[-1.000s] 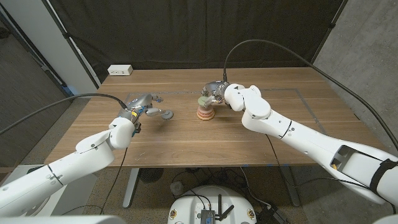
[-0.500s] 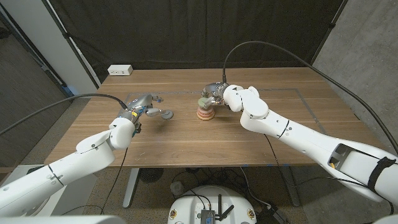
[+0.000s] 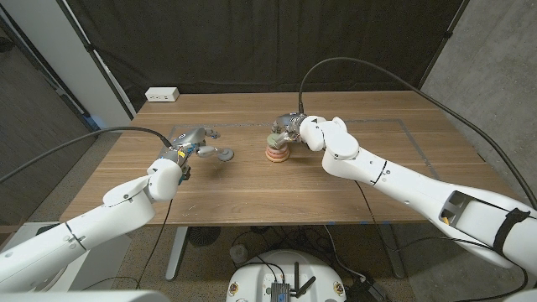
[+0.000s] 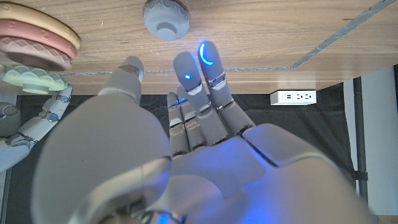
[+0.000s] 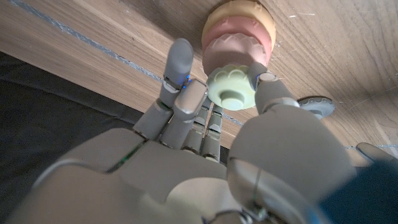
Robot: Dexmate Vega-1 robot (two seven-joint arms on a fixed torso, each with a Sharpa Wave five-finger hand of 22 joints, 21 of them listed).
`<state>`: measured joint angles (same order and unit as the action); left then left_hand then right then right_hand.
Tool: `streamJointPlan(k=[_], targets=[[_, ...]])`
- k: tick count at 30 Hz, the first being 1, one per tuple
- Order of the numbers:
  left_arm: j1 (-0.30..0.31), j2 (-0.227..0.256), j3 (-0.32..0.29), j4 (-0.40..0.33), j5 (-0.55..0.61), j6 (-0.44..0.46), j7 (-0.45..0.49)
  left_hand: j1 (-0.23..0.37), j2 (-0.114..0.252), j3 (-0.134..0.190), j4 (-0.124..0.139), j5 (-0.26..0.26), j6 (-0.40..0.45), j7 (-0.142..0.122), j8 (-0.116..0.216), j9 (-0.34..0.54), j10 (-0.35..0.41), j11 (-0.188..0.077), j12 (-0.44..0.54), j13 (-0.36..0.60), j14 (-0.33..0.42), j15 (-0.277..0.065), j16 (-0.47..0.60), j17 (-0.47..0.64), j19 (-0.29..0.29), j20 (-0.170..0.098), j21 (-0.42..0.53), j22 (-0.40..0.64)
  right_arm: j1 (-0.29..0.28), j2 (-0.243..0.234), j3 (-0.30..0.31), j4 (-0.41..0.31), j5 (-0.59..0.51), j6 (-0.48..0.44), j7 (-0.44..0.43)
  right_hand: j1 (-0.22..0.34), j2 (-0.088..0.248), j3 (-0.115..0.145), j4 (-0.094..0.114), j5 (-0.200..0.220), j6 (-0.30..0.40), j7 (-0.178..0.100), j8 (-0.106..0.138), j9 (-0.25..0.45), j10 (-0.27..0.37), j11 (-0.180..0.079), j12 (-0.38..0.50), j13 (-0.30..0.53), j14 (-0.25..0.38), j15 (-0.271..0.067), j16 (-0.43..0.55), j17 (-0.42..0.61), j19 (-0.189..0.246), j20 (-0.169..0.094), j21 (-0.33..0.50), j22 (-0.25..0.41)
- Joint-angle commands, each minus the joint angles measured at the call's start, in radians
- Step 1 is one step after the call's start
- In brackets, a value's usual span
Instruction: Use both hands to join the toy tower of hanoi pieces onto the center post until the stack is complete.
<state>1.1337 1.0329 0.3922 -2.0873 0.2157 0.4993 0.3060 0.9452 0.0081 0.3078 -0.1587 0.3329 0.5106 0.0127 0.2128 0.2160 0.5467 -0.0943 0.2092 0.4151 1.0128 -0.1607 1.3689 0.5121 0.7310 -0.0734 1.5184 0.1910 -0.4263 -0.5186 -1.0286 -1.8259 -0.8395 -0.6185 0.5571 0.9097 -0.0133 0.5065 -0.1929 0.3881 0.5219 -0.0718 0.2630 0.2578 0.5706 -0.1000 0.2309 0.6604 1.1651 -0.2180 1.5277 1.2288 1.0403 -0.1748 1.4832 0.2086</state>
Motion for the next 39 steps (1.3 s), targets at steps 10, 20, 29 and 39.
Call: streamJointPlan(k=[10,20,29,39], targets=[[0.003,0.002,-0.004,0.004,-0.01,-0.003,0.002,-0.007,-0.003,0.009,-0.002,0.006,0.009,0.003,0.0,0.005,0.012,0.0,0.0,0.005,0.005,-0.059,-0.002,0.003,0.009,-0.132,0.006,0.001,0.019,0.003,-0.036,0.036,0.008,-0.013,0.002,-0.007,0.025,0.041,0.03,0.007,0.013,-0.006,0.008,0.002,0.057,-0.047,-0.004,0.011,-0.001,-0.001,0.006,0.003,0.001,-0.048,0.003,-0.001],[0.004,-0.002,-0.001,0.011,-0.014,-0.01,0.005,-0.006,-0.003,0.011,-0.003,0.006,0.011,0.003,0.0,0.005,0.012,0.0,0.0,0.005,0.005,-0.059,-0.003,0.002,0.01,-0.132,0.007,0.002,0.018,-0.002,-0.042,0.035,0.008,-0.024,0.004,-0.01,0.023,0.042,0.03,0.008,0.007,-0.007,0.004,0.002,0.045,-0.045,-0.012,0.011,-0.003,0.0,0.005,0.003,-0.001,-0.048,0.002,-0.002],[0.004,-0.003,-0.001,0.015,-0.016,-0.016,0.007,-0.006,-0.004,0.011,-0.003,0.006,0.011,0.004,0.0,0.005,0.01,0.0,-0.001,0.006,0.007,-0.06,-0.002,0.003,0.011,-0.132,0.007,0.002,0.02,-0.005,-0.045,0.029,0.001,-0.031,0.007,-0.014,0.018,0.043,0.03,0.008,-0.003,-0.008,-0.001,0.002,0.032,-0.04,-0.02,0.009,-0.007,0.0,0.004,0.003,-0.006,-0.048,-0.001,-0.004],[0.005,-0.002,-0.001,0.016,-0.016,-0.017,0.01,-0.007,-0.004,0.012,-0.002,0.006,0.01,0.004,-0.001,0.005,0.011,-0.002,-0.001,0.006,0.007,-0.059,-0.002,0.002,0.011,-0.132,0.007,0.002,0.023,-0.007,-0.046,0.025,-0.002,-0.03,0.012,-0.036,-0.009,0.031,0.033,0.003,-0.017,-0.008,-0.003,0.01,0.008,-0.024,-0.033,0.003,-0.017,-0.001,-0.005,0.0,-0.005,-0.047,-0.002,-0.008]])
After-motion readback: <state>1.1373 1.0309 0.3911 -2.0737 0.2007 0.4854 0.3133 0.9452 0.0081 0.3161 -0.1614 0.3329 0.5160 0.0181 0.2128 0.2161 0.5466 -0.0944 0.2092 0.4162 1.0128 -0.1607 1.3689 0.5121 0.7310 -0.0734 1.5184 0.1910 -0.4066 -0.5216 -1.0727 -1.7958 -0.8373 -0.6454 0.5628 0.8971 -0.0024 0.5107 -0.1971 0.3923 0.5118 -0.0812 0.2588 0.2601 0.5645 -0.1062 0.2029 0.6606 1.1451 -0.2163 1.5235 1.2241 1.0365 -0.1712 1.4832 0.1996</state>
